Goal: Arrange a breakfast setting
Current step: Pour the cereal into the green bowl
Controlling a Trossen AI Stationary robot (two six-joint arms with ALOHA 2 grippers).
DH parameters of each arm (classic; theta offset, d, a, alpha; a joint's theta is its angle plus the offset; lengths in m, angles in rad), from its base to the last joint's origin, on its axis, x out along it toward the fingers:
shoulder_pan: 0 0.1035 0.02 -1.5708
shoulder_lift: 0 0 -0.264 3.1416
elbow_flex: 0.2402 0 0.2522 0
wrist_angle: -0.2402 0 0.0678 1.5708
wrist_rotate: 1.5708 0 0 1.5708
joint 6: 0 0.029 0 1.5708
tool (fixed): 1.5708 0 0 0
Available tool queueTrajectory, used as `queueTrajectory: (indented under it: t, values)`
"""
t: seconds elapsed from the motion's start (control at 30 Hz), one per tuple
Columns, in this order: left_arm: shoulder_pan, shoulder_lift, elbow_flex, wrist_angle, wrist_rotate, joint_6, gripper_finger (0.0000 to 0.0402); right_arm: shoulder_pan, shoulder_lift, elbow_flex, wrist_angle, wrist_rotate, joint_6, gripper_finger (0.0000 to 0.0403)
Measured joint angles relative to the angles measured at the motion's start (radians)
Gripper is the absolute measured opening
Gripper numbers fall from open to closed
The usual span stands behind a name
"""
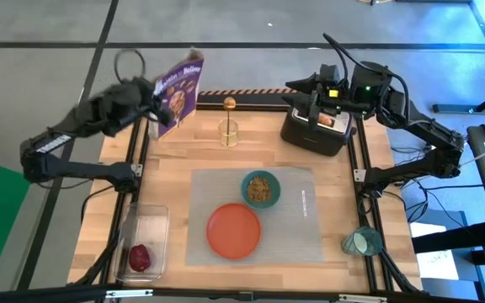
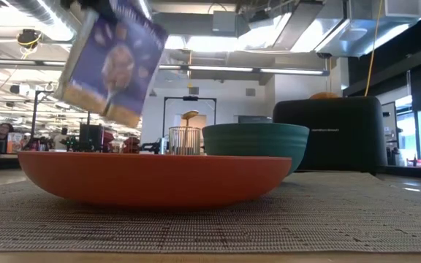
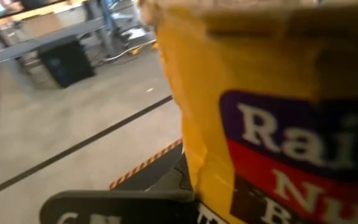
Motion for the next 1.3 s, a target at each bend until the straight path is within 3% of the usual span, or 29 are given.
queueTrajectory:
  t: [0.27, 0.5, 0.63, 0.87, 1.3]
  values:
    - [0.037, -0.049, -0.36, 0.265, -0.034, -0.014, 0.0001, 0.0, 0.008, -0.001, 0.008, 0.0, -0.003, 0.0209]
    - [0.117, -0.049, -0.536, 0.511, -0.047, -0.028, 0.0007, 0.0, 0.008, -0.001, -0.018, -0.026, 0.005, 0.0209]
    - [0.159, -0.051, -0.555, 0.548, 0.006, -0.007, 0.0008, 0.0, 0.008, -0.001, -0.037, -0.027, 0.006, 0.0209]
    - [0.19, -0.053, -0.556, 0.519, 0.005, 0.0, 0.0025, 0.0, 0.008, -0.001, -0.044, -0.027, 0.009, 0.0209]
    - [0.276, -0.103, -0.539, 0.487, 0.036, 0.213, 0.0163, 0.0, 0.008, -0.001, -0.039, -0.026, 0.013, 0.0209]
